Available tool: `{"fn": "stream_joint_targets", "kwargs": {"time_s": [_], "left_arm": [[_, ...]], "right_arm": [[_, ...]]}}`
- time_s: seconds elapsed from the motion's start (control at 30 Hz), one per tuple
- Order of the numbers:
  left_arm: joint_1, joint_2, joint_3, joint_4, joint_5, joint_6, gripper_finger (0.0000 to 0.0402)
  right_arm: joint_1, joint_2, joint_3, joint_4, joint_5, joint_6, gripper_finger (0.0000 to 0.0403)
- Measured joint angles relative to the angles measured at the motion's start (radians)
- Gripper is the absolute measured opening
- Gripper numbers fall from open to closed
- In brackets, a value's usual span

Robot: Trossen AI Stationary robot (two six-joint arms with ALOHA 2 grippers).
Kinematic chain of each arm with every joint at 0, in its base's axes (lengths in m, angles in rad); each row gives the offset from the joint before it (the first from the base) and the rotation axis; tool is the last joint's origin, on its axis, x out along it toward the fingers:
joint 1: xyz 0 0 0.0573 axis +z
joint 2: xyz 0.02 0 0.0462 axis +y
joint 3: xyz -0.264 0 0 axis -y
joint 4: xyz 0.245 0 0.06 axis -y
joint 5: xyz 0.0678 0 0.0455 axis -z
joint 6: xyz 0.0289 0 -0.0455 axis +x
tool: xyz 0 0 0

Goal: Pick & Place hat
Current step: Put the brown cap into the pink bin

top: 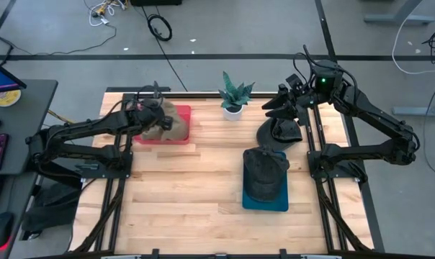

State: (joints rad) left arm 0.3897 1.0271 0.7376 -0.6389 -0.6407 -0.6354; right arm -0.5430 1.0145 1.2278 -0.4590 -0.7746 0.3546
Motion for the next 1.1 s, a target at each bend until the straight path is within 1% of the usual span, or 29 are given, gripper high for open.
{"fn": "stream_joint_targets", "kwargs": {"time_s": [0.23,0.5,0.73,0.83,1.0,1.1], "left_arm": [[0.004,0.0,0.0,-0.106,-0.094,-0.015,0.0023],[0.047,0.026,-0.001,-0.111,-0.089,-0.007,0.0023],[0.066,0.138,-0.001,-0.107,-0.076,-0.007,0.0023],[0.086,0.191,-0.001,-0.104,-0.042,-0.013,0.0023],[0.127,0.264,-0.001,-0.105,0.039,-0.078,0.0024],[0.15,0.296,-0.001,-0.094,0.082,-0.092,0.0026]], "right_arm": [[0.0,0.0,0.0,0.0,0.0,0.003,0.021],[0.0,0.0,0.0,0.0,0.027,0.003,0.021],[0.0,0.0,0.0,0.0,0.027,0.004,0.021],[0.0,0.0,0.0,0.0,0.027,0.005,0.021],[0.0,0.0,0.0,0.0,0.027,0.013,0.021],[0.0,0.0,0.0,0.0,0.027,0.021,0.021]]}}
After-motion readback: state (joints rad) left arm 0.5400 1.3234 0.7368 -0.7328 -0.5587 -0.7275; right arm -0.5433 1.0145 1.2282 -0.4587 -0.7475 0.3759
